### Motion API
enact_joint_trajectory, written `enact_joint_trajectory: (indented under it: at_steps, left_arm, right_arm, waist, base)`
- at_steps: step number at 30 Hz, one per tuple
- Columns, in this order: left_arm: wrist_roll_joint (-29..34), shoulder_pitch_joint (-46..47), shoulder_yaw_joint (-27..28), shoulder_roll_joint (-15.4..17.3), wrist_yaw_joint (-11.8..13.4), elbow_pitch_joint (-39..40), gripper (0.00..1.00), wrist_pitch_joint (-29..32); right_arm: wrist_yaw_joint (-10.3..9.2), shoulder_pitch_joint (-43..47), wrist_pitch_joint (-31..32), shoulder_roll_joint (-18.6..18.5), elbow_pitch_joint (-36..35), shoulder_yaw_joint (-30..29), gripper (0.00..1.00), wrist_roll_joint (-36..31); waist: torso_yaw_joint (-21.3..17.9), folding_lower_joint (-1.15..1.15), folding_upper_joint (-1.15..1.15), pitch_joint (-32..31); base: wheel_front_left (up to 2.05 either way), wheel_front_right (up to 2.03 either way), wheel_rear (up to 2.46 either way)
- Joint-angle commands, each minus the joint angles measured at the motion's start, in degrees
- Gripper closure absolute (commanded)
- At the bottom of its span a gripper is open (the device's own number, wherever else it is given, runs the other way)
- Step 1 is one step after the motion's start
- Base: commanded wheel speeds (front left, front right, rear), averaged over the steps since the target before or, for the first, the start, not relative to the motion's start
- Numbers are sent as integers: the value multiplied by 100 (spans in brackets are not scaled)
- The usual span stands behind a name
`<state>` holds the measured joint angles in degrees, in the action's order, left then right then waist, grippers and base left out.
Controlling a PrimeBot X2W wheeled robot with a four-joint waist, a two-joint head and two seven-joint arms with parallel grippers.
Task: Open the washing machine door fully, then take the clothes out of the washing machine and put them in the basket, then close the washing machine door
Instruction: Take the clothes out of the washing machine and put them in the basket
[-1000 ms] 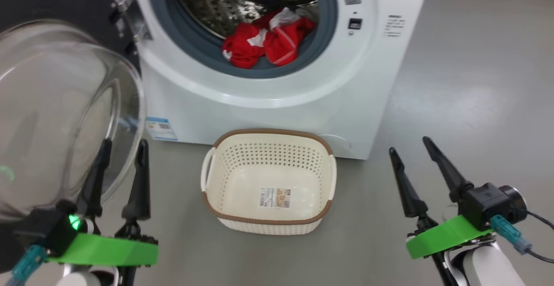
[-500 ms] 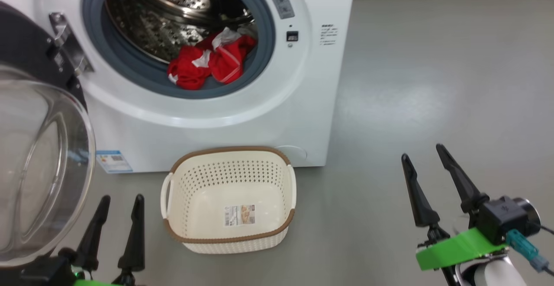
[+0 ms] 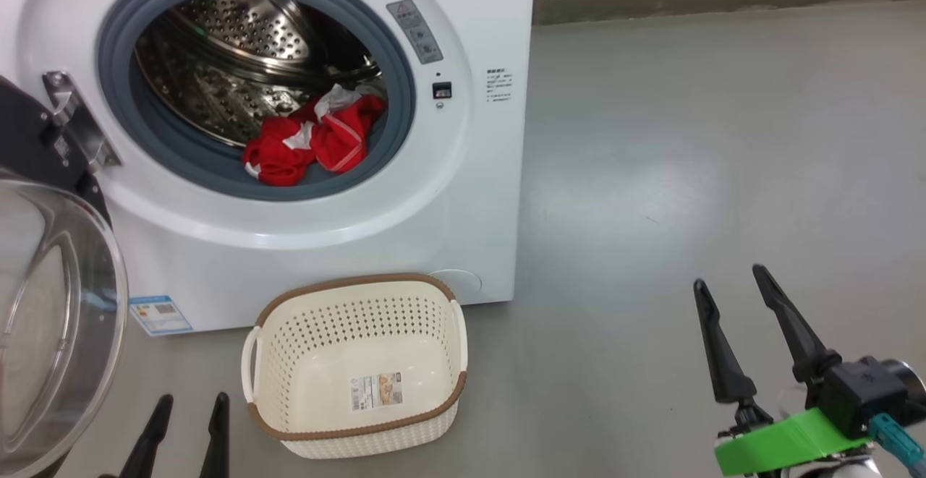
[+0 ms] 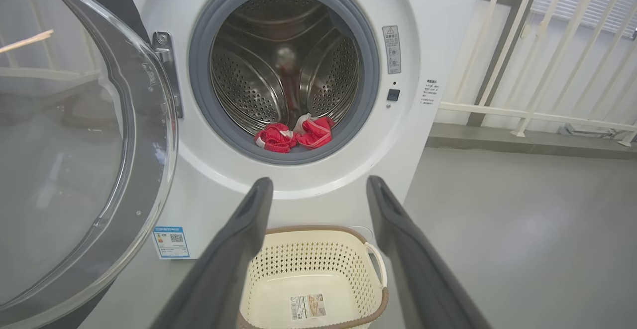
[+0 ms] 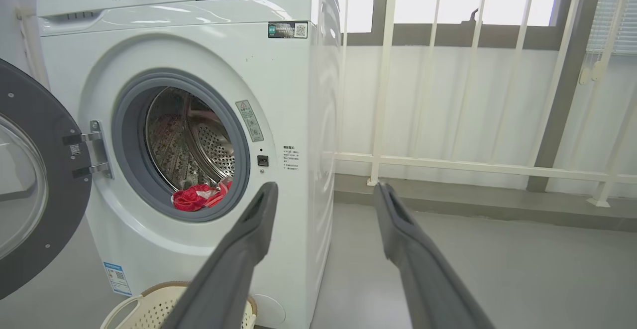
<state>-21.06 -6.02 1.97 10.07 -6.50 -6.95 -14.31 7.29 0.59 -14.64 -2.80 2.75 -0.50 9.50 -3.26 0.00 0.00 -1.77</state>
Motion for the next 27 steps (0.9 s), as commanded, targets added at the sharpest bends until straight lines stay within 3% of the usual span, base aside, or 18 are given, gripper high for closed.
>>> enact_joint_trajectory:
  at_steps: [1,19,27]
  left_arm:
    - [39,92,236,135,36,134,0,-66]
    - [129,-113,280,175,295,188,0,-42]
    - [142,-105,254,150,431,220,0,13]
  right_arm:
    - [20,-39,-36,-8,-165,94,0,-45]
    - [20,48,-36,-8,-58,133,0,-41]
    - [20,22,-36,-8,9,226,0,19]
  waist:
    - [-34,0,0,-44]
    - [6,0,0,-141]
    - [34,0,0,-147]
  base:
    - [0,0,0]
    - [1,-1,0]
    - [70,-70,0]
